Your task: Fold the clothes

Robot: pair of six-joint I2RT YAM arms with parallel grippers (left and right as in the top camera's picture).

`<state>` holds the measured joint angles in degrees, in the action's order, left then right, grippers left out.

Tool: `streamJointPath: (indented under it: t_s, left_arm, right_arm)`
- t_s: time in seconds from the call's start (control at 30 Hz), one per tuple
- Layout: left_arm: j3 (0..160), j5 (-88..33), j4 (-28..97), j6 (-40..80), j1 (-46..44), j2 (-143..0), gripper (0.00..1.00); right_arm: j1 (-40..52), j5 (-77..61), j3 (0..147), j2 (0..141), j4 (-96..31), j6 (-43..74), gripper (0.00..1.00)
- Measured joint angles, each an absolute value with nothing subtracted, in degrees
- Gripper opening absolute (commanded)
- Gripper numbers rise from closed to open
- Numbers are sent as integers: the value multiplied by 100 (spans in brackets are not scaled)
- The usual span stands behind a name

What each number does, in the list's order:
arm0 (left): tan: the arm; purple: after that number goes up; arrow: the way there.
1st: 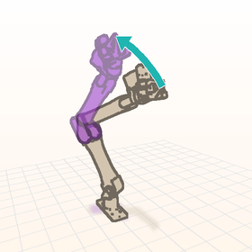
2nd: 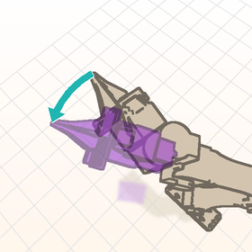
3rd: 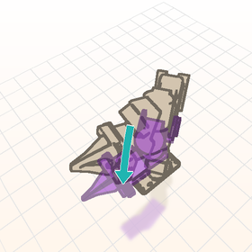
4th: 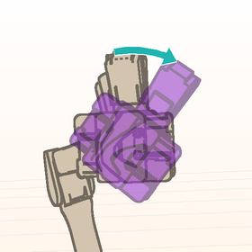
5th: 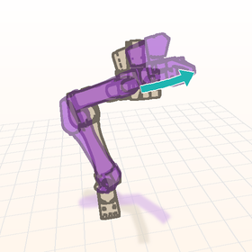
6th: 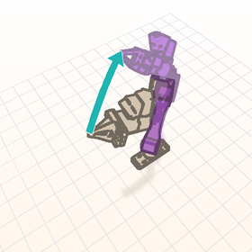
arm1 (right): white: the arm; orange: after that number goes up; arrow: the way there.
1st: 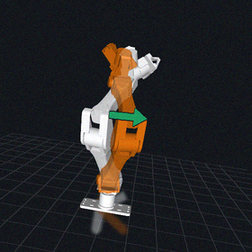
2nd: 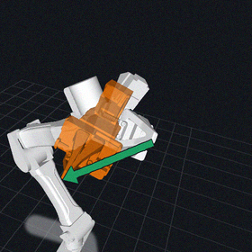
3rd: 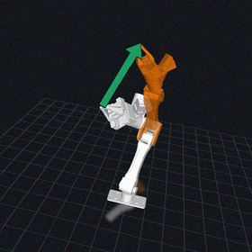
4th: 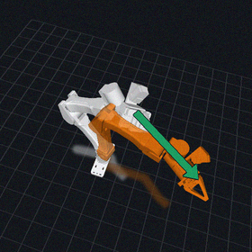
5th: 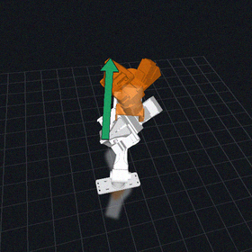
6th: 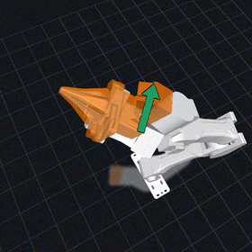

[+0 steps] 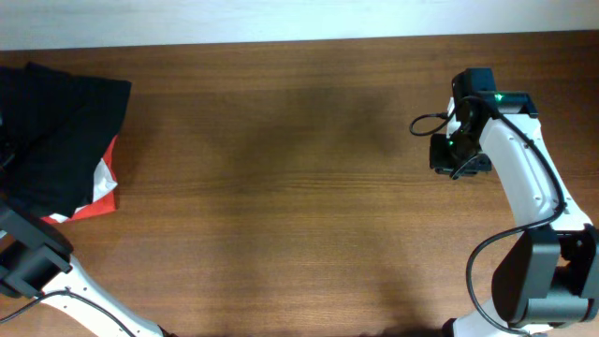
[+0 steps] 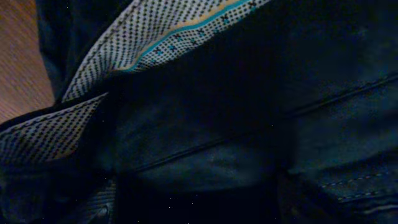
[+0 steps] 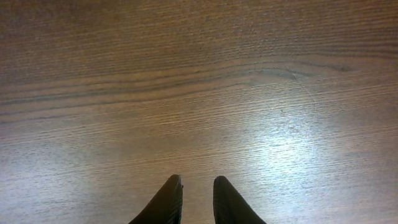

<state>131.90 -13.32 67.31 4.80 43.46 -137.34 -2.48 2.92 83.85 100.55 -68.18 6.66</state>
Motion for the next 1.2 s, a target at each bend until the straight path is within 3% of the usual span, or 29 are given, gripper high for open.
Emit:
streamJointPath:
  t_s: [0.03,0.07,0.27,0.4,0.43,0.53,0.67,0.8,0.93,1.2]
  left_arm:
    - [13190,-1417,6746,480,4346,-13734,93]
    - [13190,-1533,6783,458,4353,-13734,99]
    - [13187,-1562,6799,351,3868,-12849,99]
    - [13192,-1205,7135,261,2222,-12127,99]
    - [13187,-1015,7308,257,1435,-12147,99]
    - [13161,-749,7918,172,104,-12151,99]
    - [13135,-375,9402,119,-823,-12151,99]
    - [12766,-314,9636,115,-860,-12143,99]
    - [10602,-305,9607,220,-860,-11660,99]
    - [7032,158,6661,596,-860,-5693,99]
  right_arm:
    - [-248,292,8385,10055,-6816,663,50]
    - [-248,233,8385,10055,-6825,668,59]
    - [-248,-519,8385,10055,-6759,615,72]
    - [-248,-1055,8385,10055,-6724,626,81]
    - [-248,-1173,8385,10055,-6729,624,83]
    - [-248,-1413,8385,10055,-7074,508,99]
    - [-248,-1516,8364,10057,-7876,384,99]
    - [-248,-1535,7290,10057,-8009,379,99]
    - [-248,-1555,6158,9933,-7472,395,99]
    - [-248,-1199,5927,5747,-6278,480,98]
